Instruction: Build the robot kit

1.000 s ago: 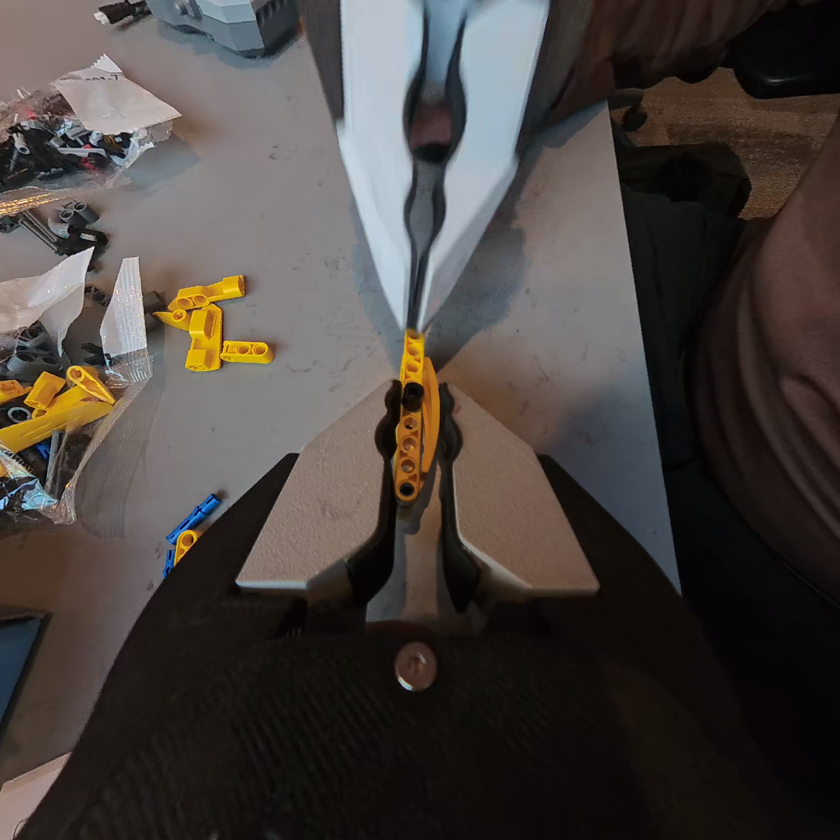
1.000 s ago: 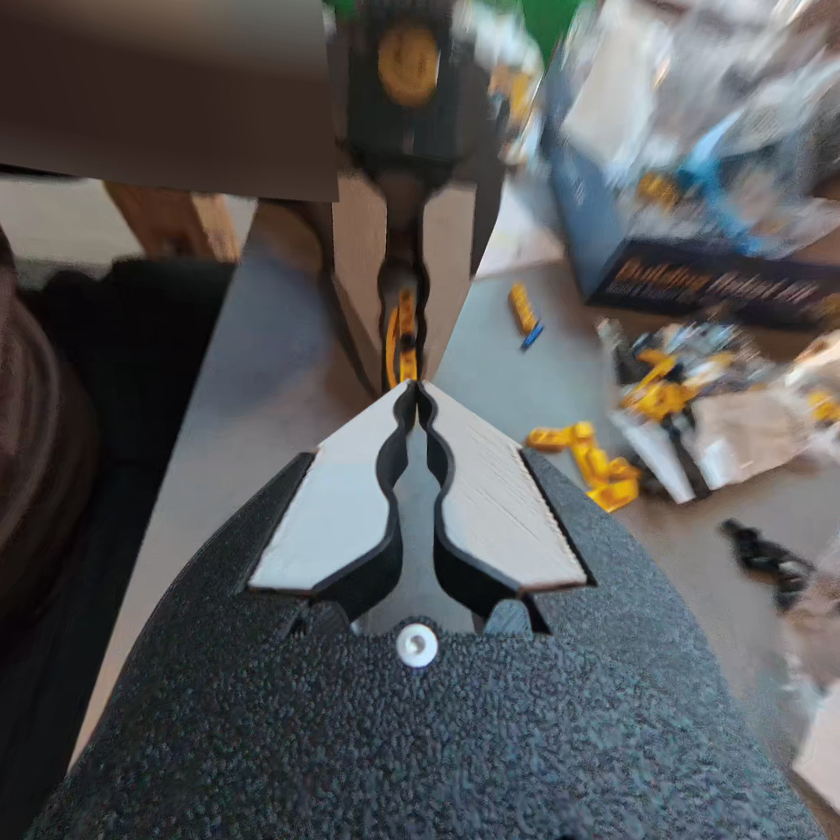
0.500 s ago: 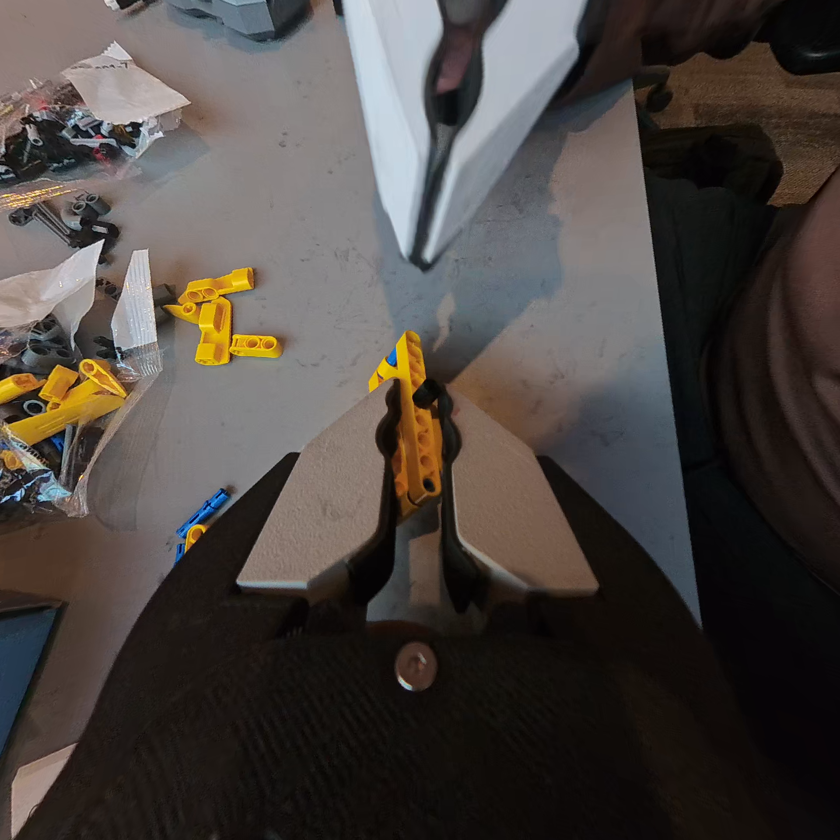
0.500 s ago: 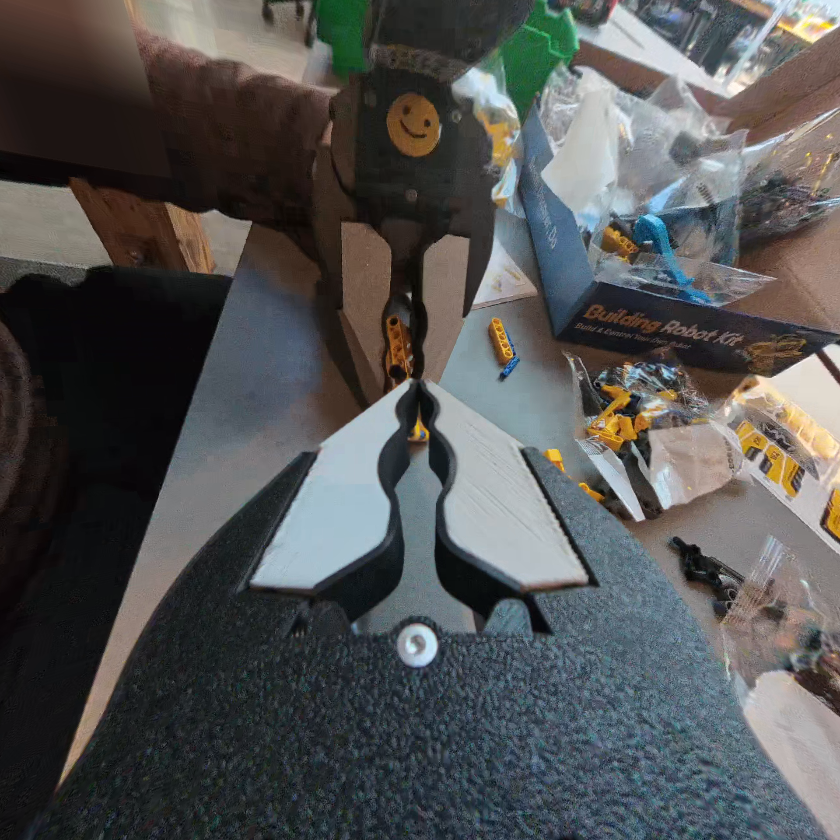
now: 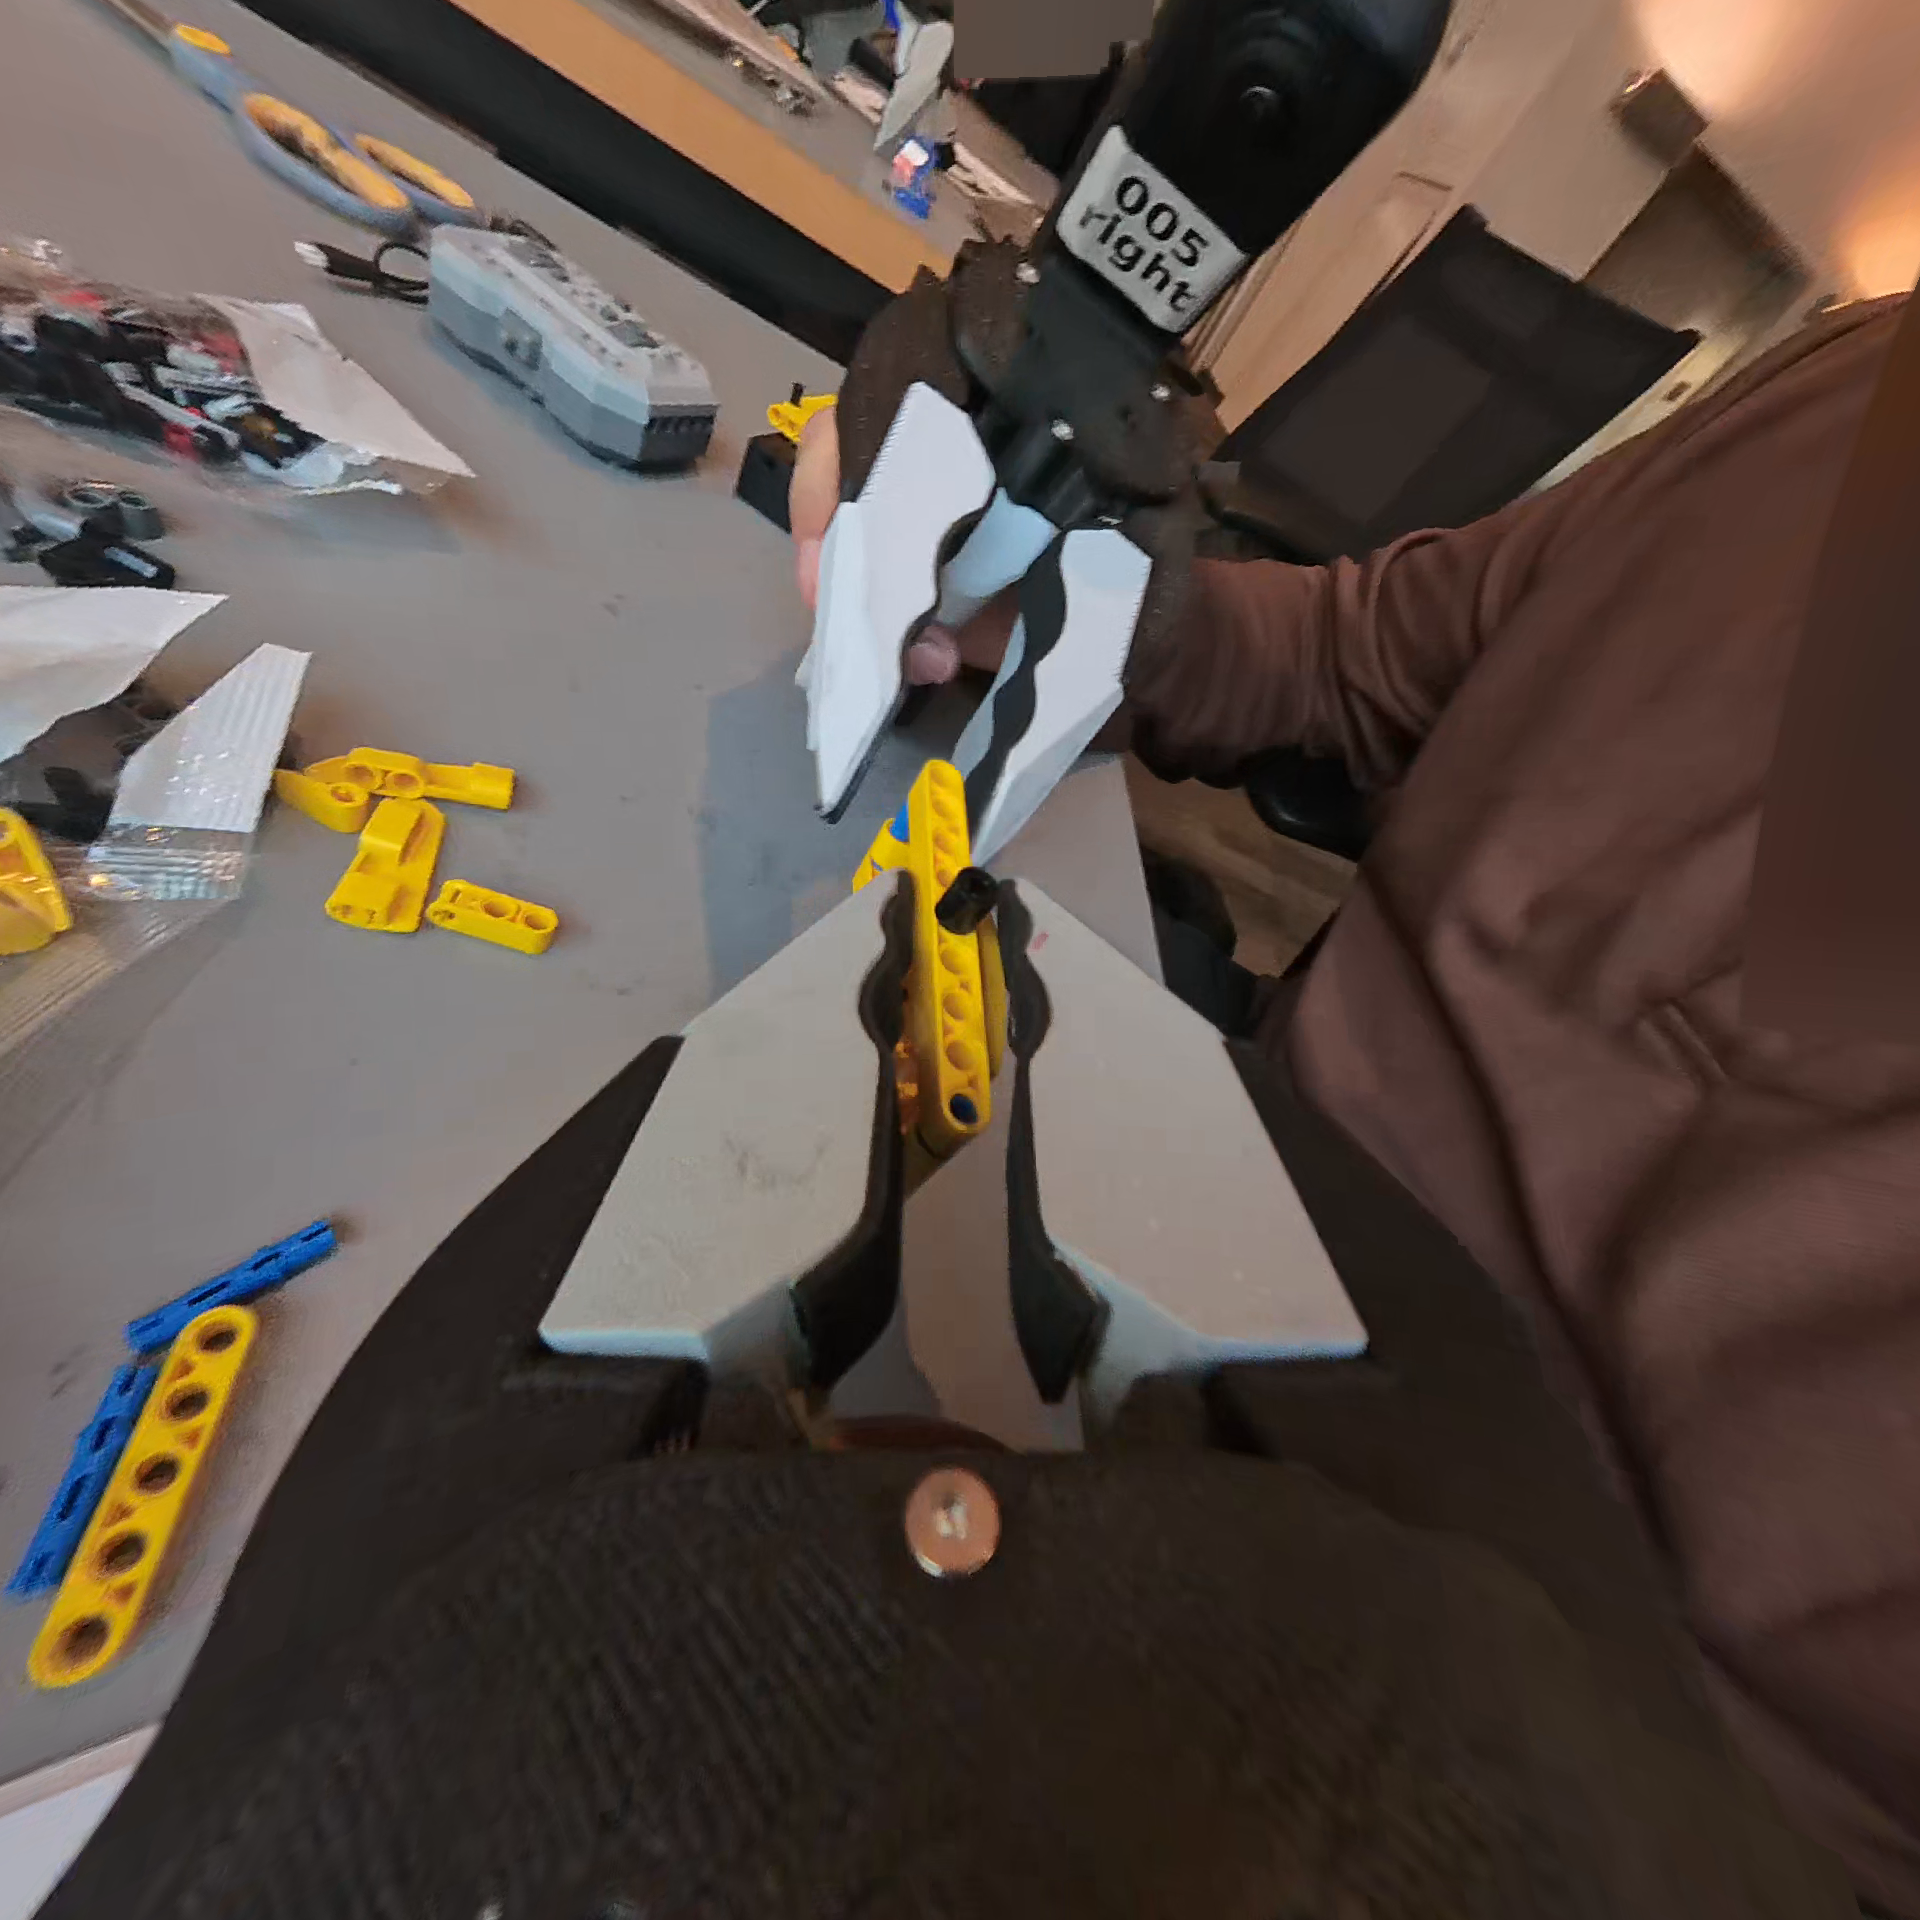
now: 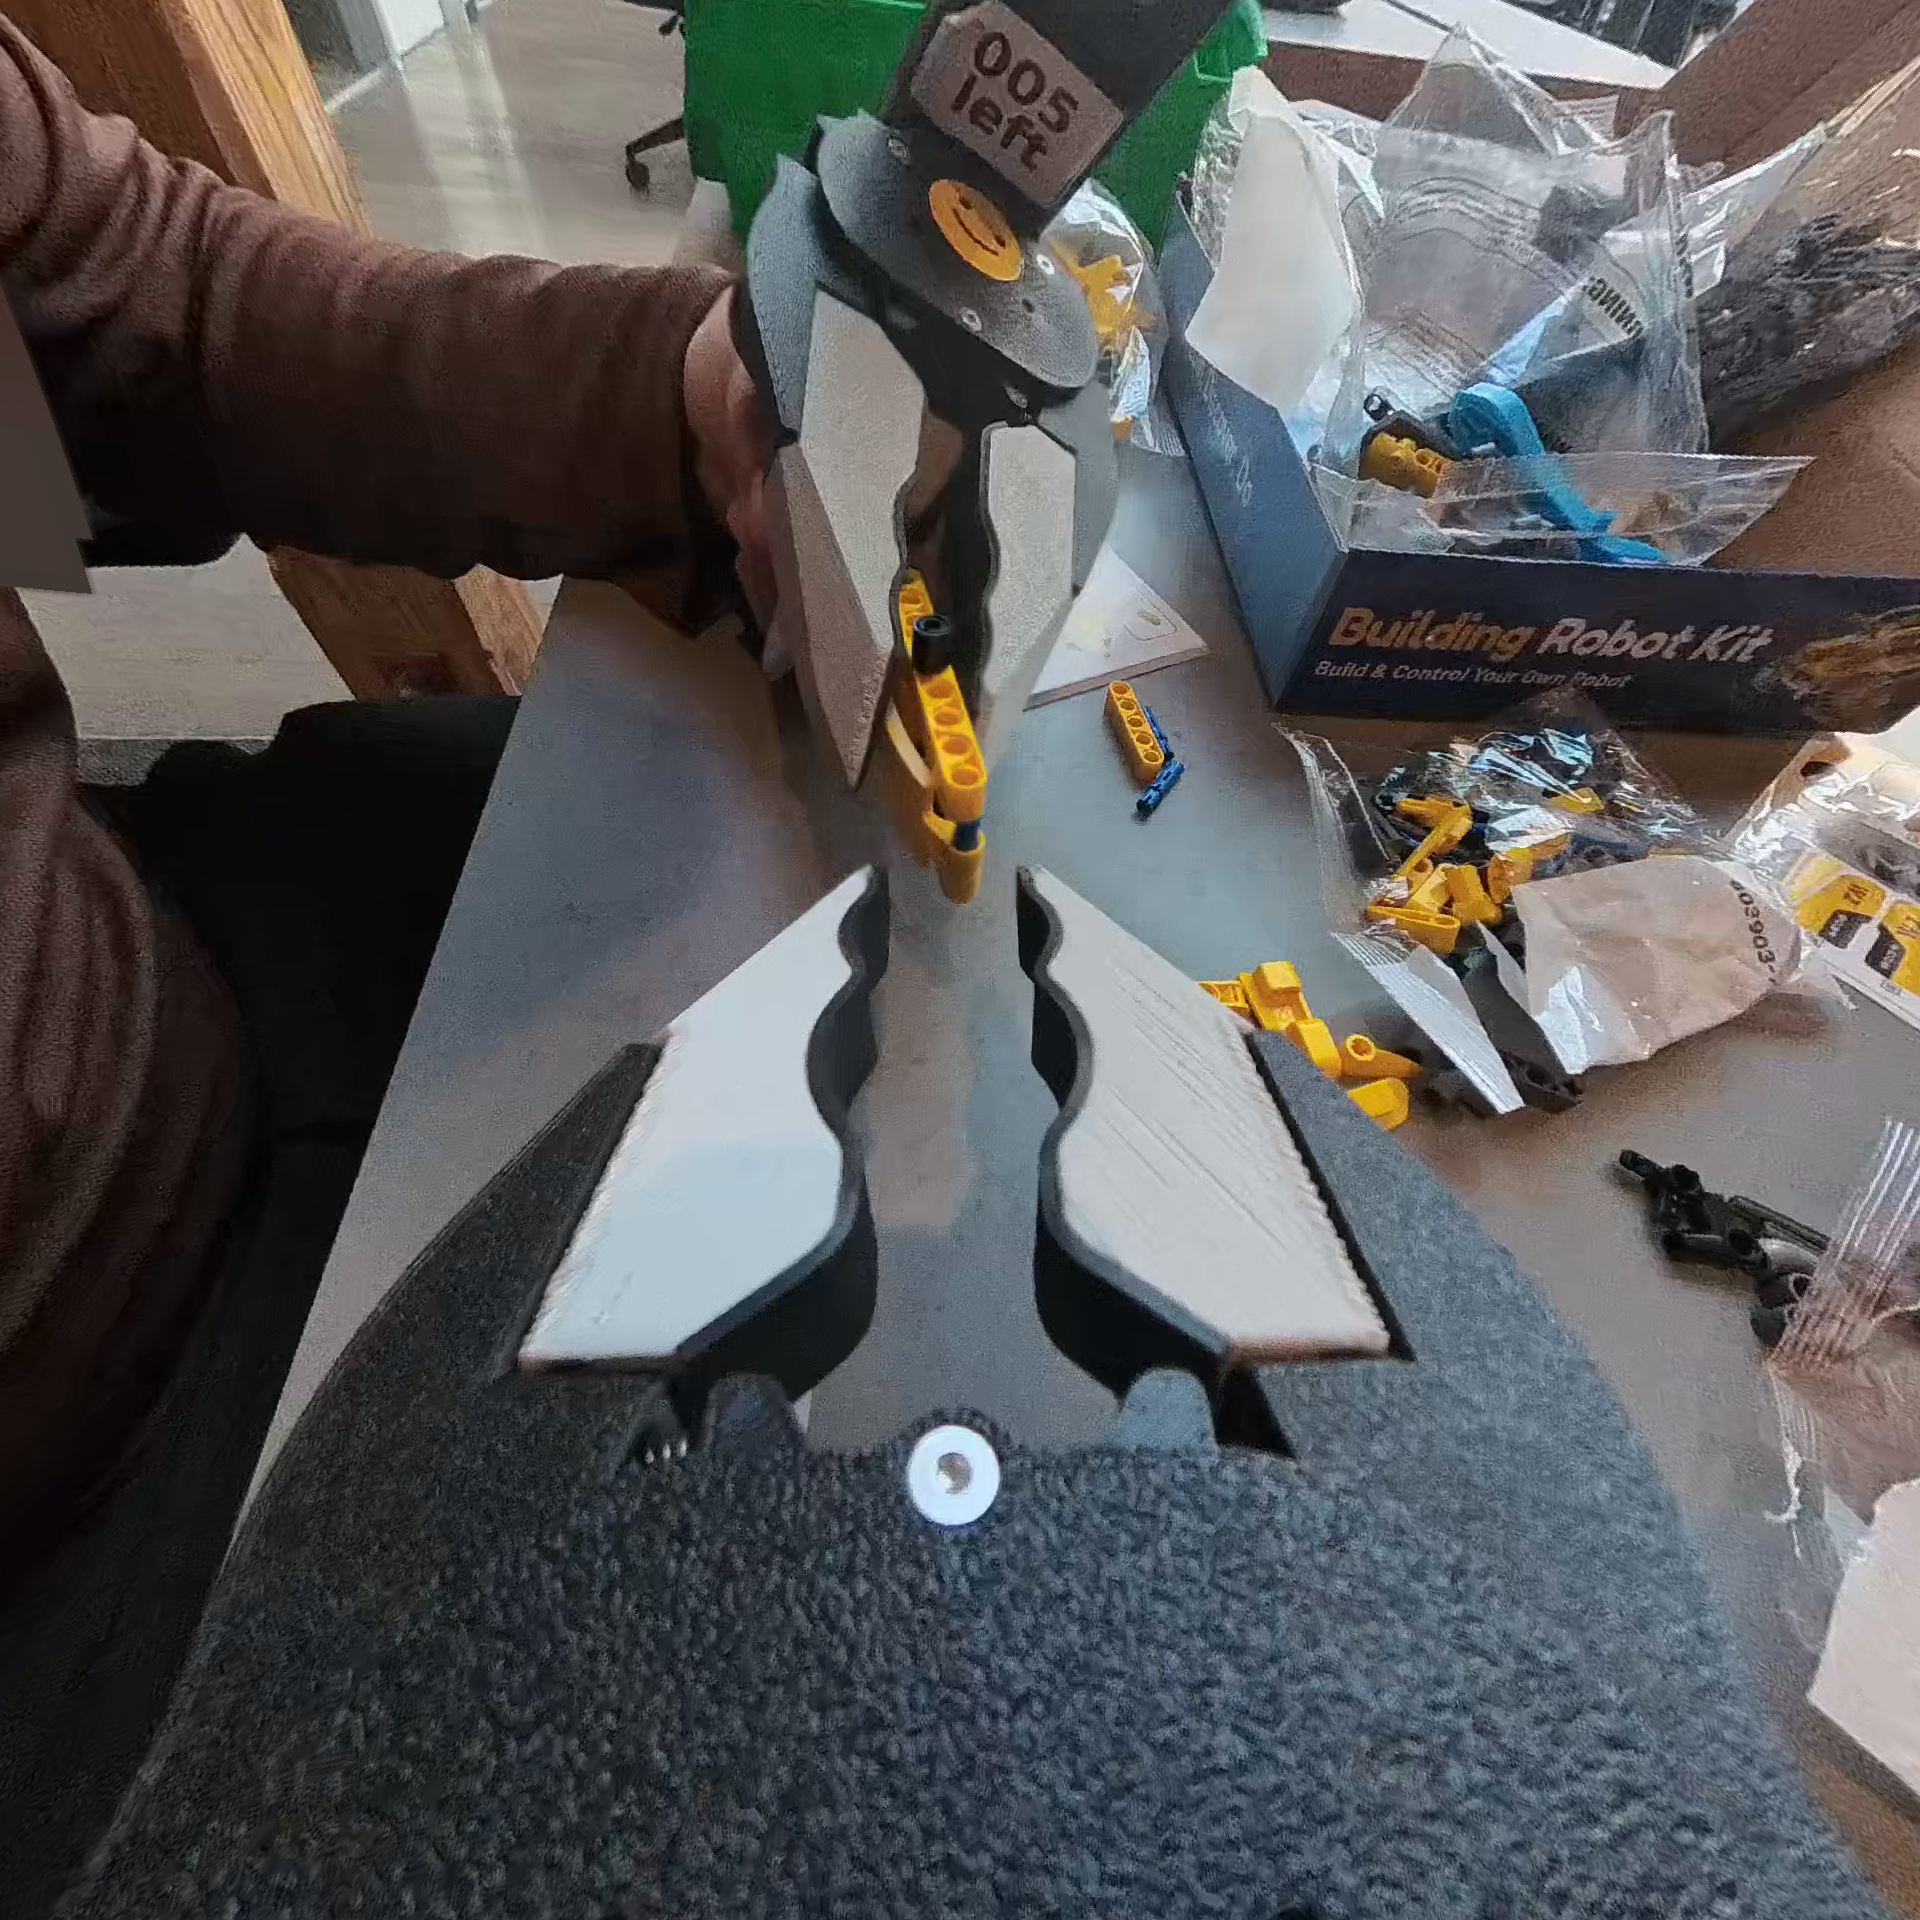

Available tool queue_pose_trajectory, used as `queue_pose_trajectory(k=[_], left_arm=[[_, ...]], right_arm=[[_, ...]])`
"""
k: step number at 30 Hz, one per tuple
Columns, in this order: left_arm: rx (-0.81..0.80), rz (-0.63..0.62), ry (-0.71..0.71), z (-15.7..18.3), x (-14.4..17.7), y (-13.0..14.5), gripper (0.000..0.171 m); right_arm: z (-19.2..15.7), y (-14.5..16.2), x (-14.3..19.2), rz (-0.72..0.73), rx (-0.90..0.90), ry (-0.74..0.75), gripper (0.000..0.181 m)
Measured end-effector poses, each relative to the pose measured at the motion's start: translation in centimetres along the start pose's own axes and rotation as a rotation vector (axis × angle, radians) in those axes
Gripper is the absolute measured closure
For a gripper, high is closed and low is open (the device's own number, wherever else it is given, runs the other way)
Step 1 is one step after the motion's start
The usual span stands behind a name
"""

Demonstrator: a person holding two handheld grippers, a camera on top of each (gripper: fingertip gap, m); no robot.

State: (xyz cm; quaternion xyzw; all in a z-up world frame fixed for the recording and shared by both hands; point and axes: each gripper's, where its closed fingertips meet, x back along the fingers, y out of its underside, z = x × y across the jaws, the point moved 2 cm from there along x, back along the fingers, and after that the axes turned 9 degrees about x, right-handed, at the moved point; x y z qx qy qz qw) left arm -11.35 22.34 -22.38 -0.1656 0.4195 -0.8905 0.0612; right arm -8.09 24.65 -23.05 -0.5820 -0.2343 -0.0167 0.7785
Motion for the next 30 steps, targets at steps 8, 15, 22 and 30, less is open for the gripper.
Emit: queue_pose_trajectory(k=[8, 15, 22, 30], left_arm=[[-0.006, 0.053, 0.038, 0.8, -0.8, -0.7, 0.156], [-0.173, -0.150, -0.288, -2.0, 1.5, 0.7, 0.141], [-0.145, -0.069, -0.281, -1.6, 1.6, -1.5, 0.147], [-0.023, -0.117, -0.165, -1.3, 0.5, -2.0, 0.146]], right_arm=[[-1.2, -0.5, -0.2, 0.029, -0.071, -0.107, 0.168], [-0.7, 1.1, 0.3, -0.041, -0.173, -0.133, 0.169], [-1.2, 1.7, -0.4, -0.088, -0.248, -0.200, 0.169], [-1.3, 1.7, -0.2, -0.068, -0.363, -0.261, 0.169]])
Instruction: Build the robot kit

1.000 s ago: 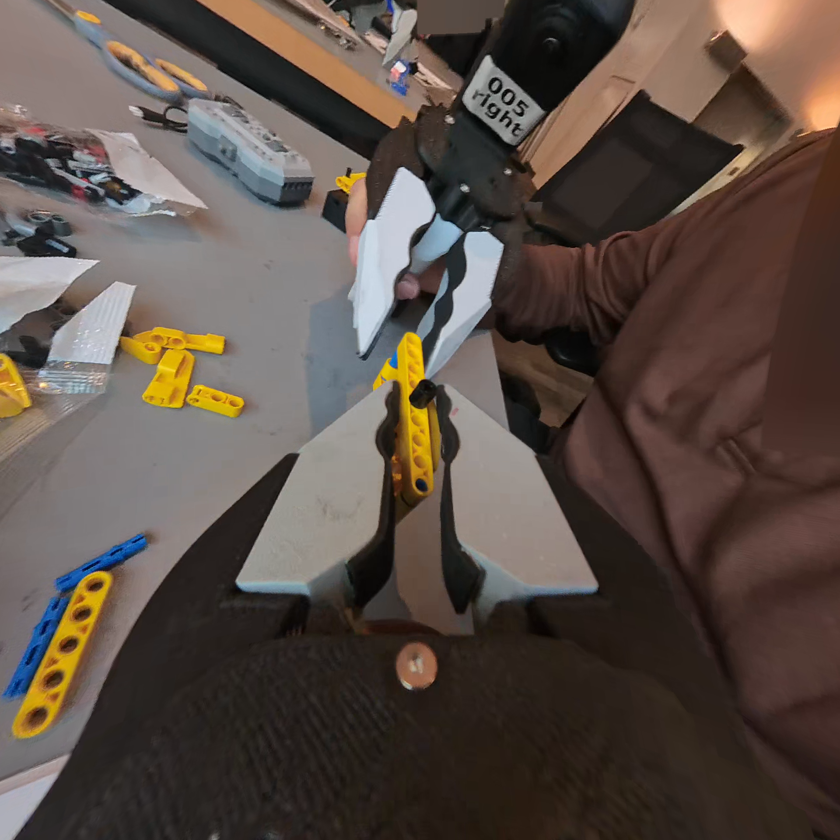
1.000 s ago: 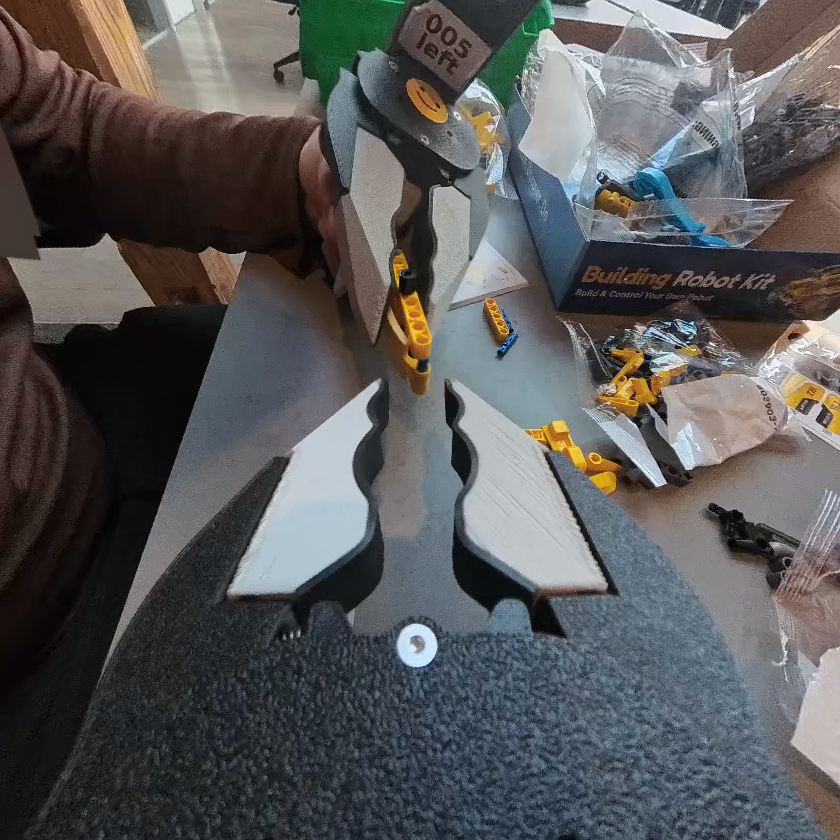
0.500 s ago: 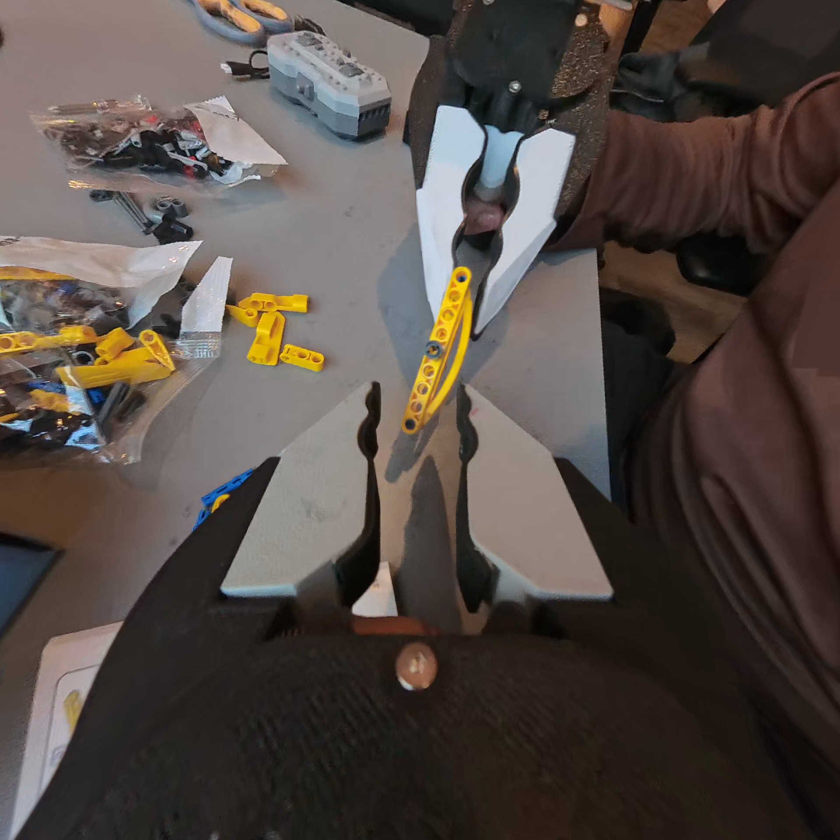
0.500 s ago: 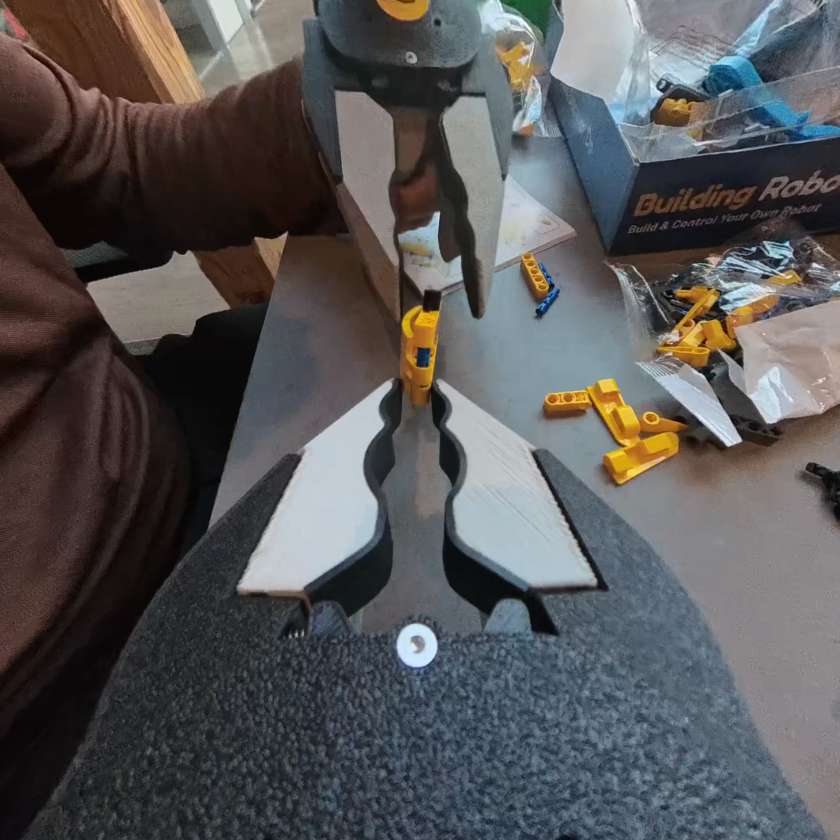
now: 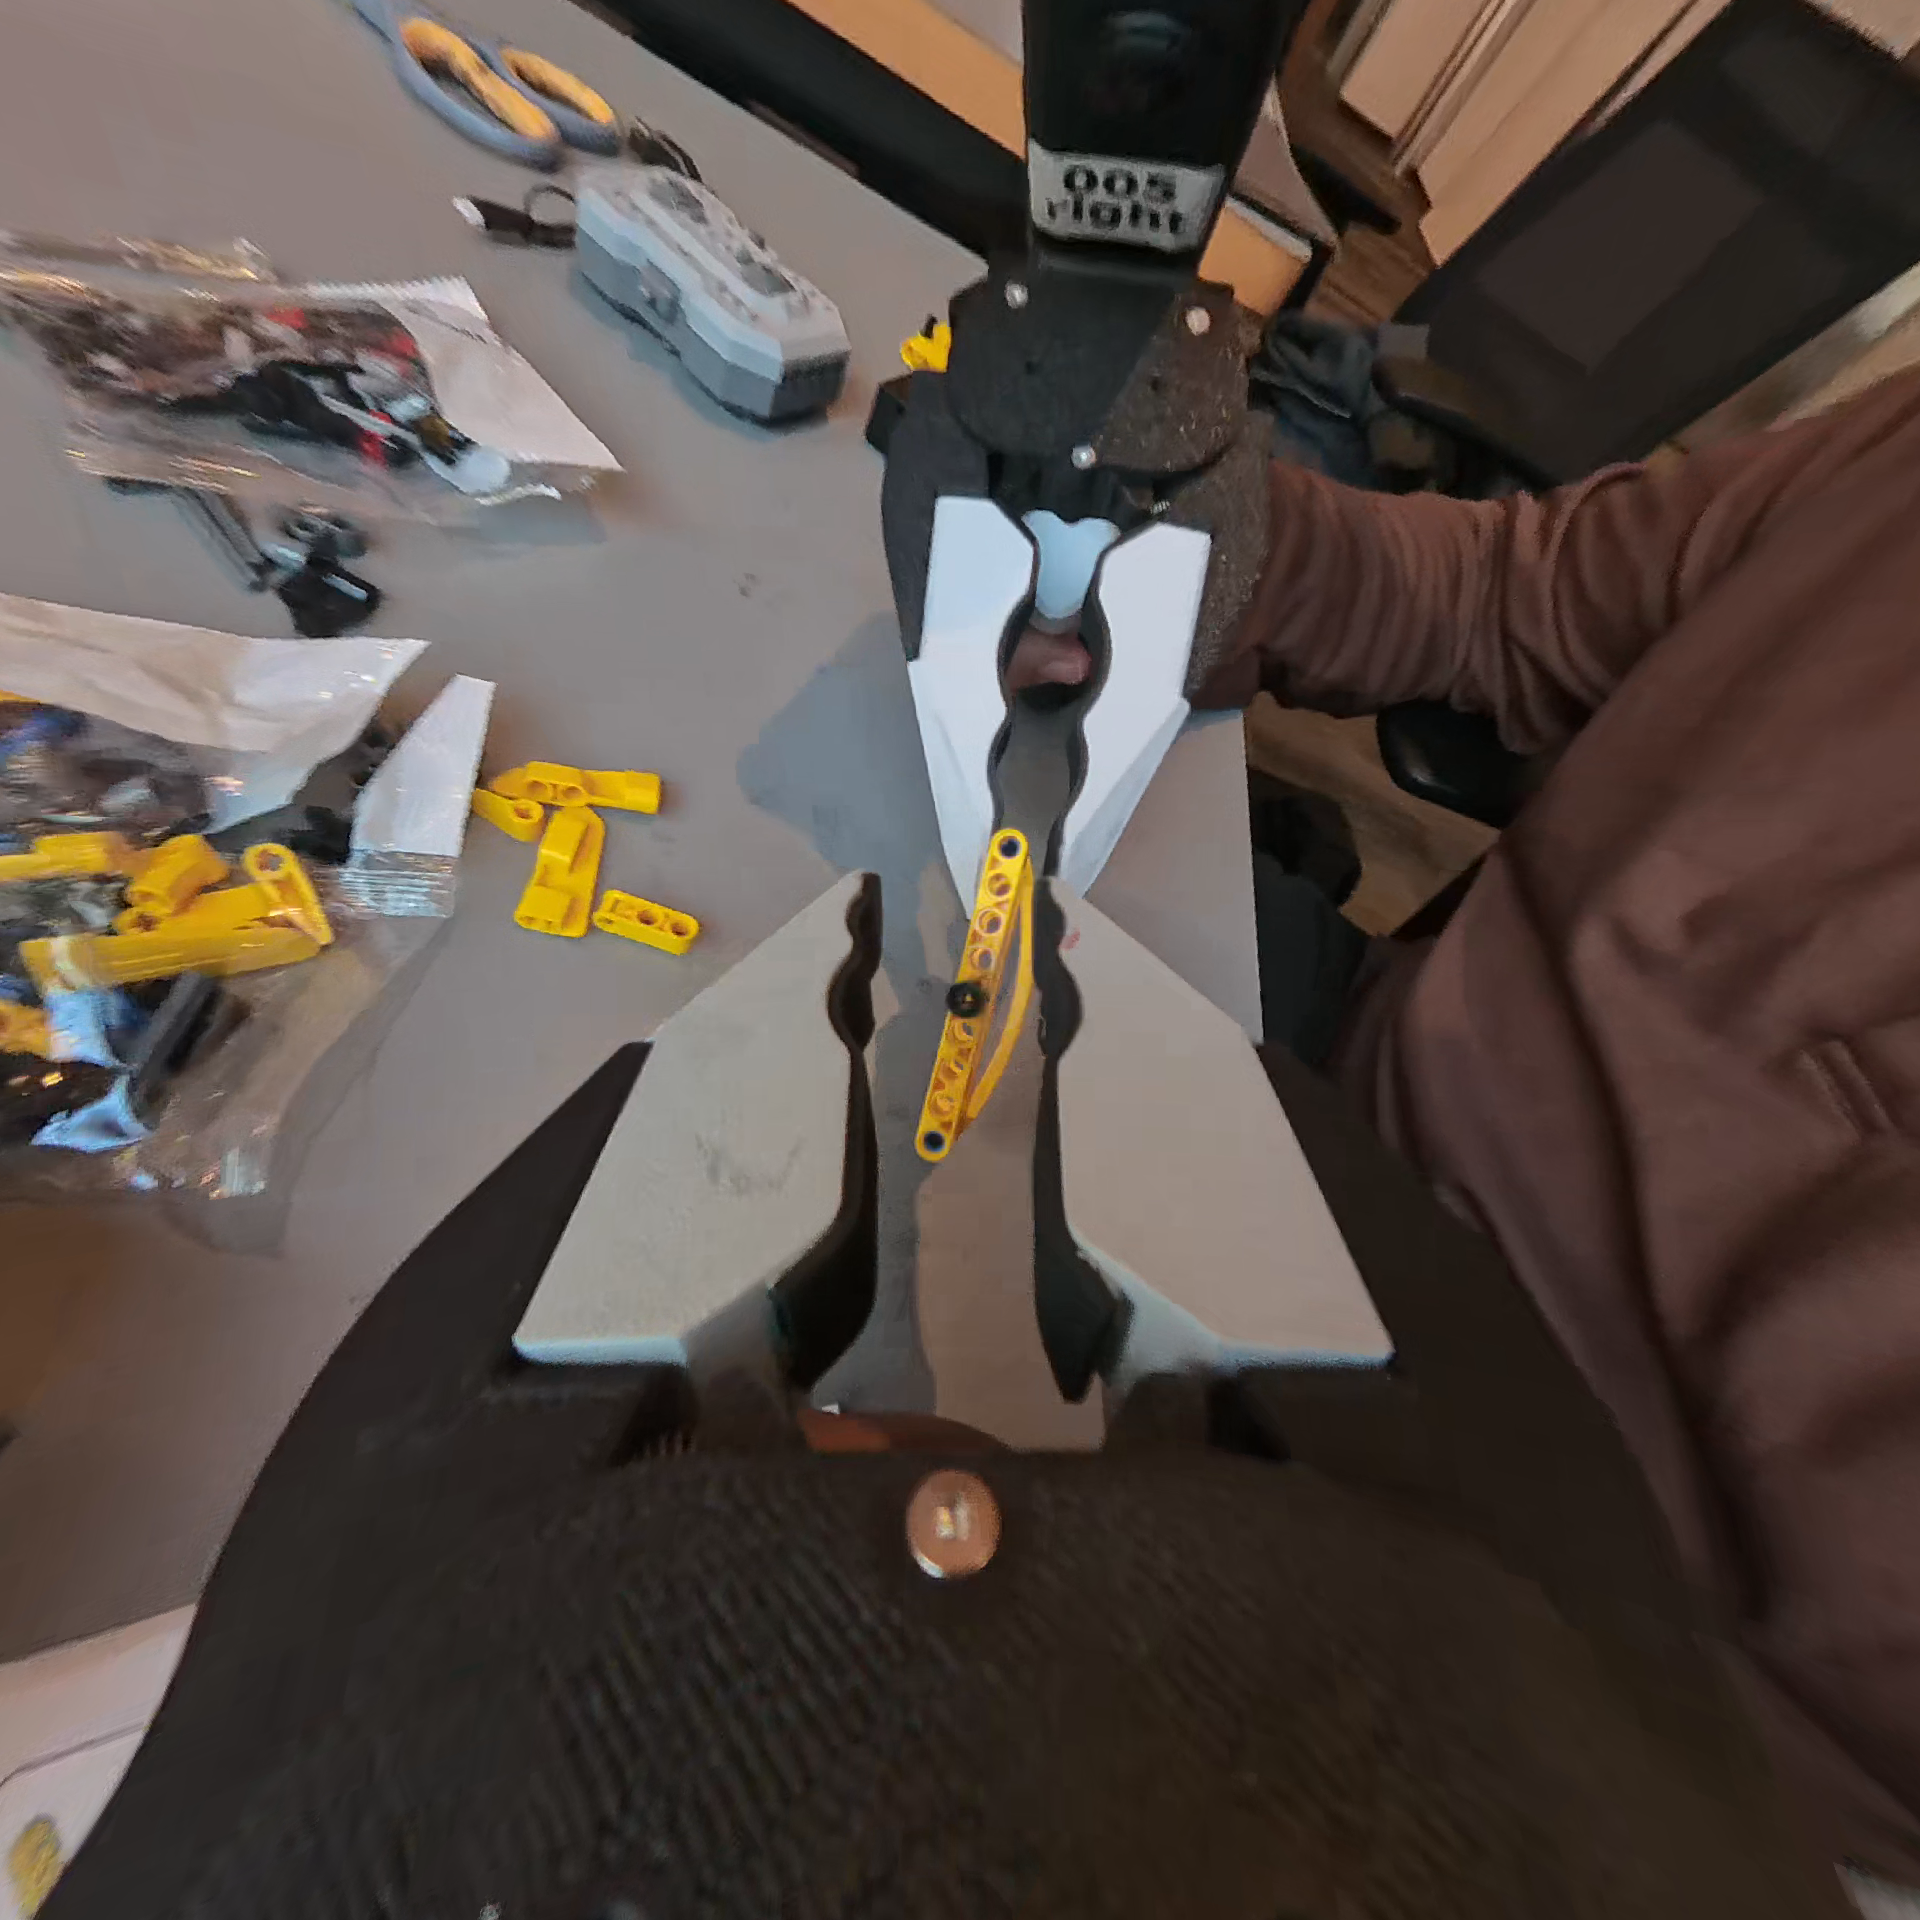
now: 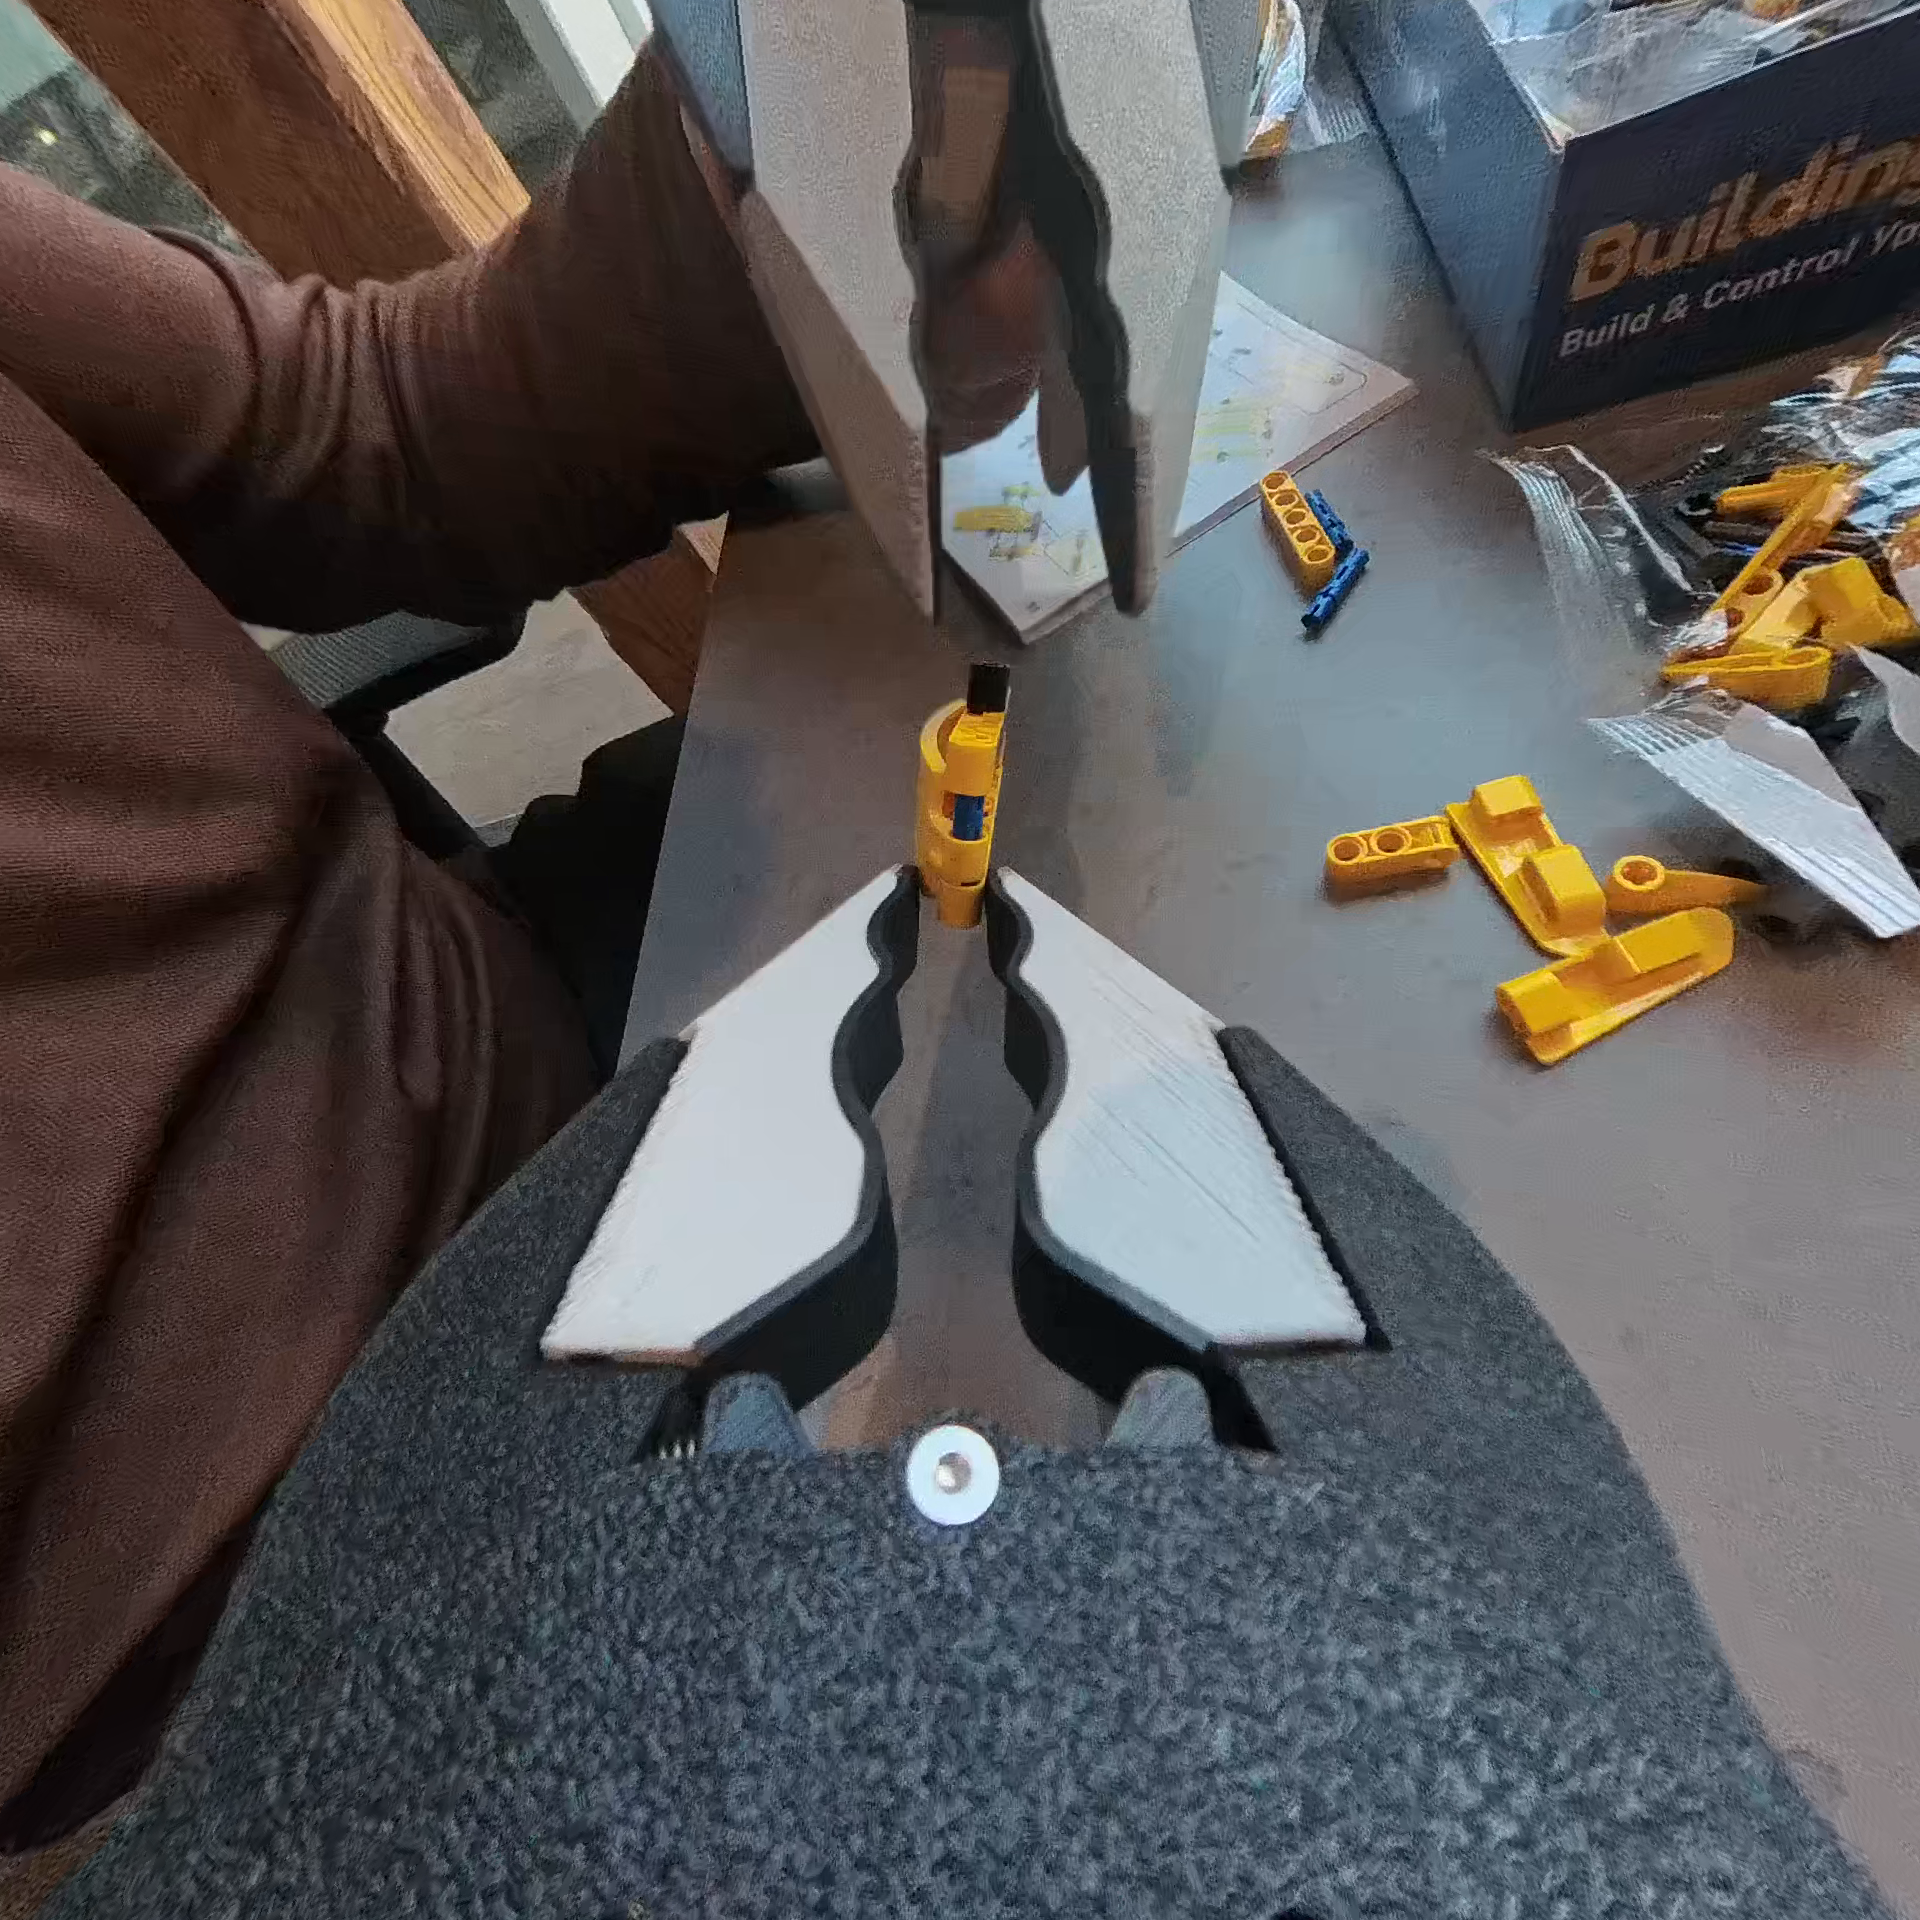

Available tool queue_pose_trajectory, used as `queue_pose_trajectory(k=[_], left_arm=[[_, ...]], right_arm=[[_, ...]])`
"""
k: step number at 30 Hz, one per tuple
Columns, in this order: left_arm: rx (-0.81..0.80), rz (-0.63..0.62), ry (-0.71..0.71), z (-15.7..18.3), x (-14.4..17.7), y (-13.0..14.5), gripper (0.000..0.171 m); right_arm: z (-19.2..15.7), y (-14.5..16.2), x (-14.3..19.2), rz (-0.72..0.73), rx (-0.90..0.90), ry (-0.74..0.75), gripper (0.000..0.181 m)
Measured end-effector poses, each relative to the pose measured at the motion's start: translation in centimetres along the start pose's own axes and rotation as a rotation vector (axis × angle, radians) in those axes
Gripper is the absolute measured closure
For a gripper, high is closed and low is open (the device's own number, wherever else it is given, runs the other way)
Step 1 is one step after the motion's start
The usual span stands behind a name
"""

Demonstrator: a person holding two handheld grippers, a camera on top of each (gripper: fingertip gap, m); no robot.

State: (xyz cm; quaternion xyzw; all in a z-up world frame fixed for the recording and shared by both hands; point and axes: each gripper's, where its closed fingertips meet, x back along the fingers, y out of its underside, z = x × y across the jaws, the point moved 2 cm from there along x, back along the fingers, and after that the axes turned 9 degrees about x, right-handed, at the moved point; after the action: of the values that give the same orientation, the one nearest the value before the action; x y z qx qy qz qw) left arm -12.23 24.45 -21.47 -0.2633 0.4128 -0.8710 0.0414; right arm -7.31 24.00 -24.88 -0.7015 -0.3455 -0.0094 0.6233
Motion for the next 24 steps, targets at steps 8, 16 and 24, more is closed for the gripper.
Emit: queue_pose_trajectory(k=[8, 16, 24], left_arm=[[-0.055, -0.110, -0.009, 0.7, -2.5, 1.4, 0.166], [-0.074, 0.209, -0.013, 1.5, -0.6, -0.7, 0.167], [0.050, 0.397, 0.120, 2.2, -0.4, -0.8, 0.167]], right_arm=[[0.0, 0.8, -0.5, -0.067, 0.031, 0.024, 0.169], [0.3, -1.9, 1.0, 0.120, 0.060, 0.080, 0.167], [-0.2, -4.1, 1.8, 0.345, -0.098, -0.044, 0.171]])
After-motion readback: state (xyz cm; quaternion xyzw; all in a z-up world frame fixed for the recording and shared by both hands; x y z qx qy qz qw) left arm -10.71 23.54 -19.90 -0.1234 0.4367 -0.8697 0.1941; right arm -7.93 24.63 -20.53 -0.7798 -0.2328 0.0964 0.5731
